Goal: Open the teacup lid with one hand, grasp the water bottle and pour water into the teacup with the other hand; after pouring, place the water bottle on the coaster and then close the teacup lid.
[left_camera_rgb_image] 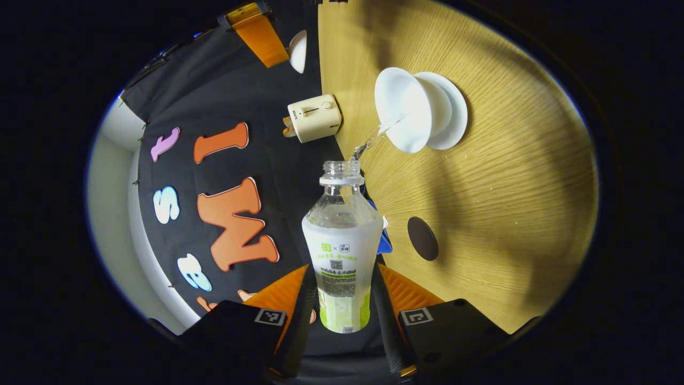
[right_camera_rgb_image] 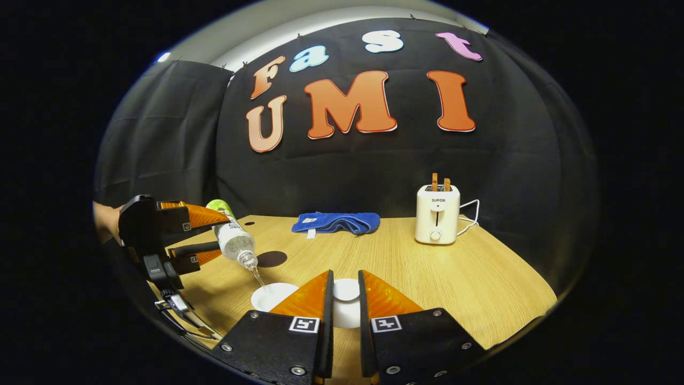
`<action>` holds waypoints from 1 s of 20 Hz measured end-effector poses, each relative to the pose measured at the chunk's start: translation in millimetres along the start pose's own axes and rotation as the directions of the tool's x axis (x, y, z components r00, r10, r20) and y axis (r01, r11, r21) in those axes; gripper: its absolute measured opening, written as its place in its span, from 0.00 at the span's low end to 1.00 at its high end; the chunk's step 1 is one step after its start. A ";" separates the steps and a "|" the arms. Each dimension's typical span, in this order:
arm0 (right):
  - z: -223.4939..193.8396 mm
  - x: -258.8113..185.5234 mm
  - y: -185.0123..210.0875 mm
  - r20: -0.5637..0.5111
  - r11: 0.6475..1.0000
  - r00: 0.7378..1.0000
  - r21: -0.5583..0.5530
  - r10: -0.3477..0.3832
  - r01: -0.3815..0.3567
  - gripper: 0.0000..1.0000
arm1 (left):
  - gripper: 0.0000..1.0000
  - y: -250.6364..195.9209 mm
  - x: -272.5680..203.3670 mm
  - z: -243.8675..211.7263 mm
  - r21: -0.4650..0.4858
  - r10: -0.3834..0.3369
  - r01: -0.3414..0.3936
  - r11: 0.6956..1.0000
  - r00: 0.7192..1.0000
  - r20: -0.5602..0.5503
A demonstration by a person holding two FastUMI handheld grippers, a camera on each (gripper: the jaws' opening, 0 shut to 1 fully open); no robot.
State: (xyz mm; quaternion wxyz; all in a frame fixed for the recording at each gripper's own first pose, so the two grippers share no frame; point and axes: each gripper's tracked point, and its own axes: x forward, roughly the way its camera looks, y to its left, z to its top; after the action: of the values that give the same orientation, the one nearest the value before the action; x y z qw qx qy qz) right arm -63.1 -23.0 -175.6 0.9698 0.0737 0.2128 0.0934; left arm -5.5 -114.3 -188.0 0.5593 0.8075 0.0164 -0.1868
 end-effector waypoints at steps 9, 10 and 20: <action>1.6 0.2 3.1 0.007 1.000 1.000 -0.008 0.011 -0.011 0.21 | 0.61 23.2 -0.7 -1.3 0.081 0.044 -0.045 0.996 0.999 0.011; 1.3 0.0 3.3 0.007 1.000 1.000 -0.009 0.014 -0.014 0.21 | 0.61 25.9 -0.6 -2.1 0.093 0.051 -0.052 0.994 0.999 0.011; 3.0 0.2 2.7 0.016 1.000 1.000 -0.006 0.022 -0.021 0.21 | 0.64 56.1 -5.3 -1.7 0.184 0.113 -0.115 0.976 0.993 0.022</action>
State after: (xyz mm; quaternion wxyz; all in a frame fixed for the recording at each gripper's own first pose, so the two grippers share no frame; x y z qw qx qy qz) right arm -62.1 -20.6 -172.5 0.9707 0.0742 0.2038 0.1038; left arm 3.3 -132.7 -135.5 0.4919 0.8544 -0.0503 -0.1596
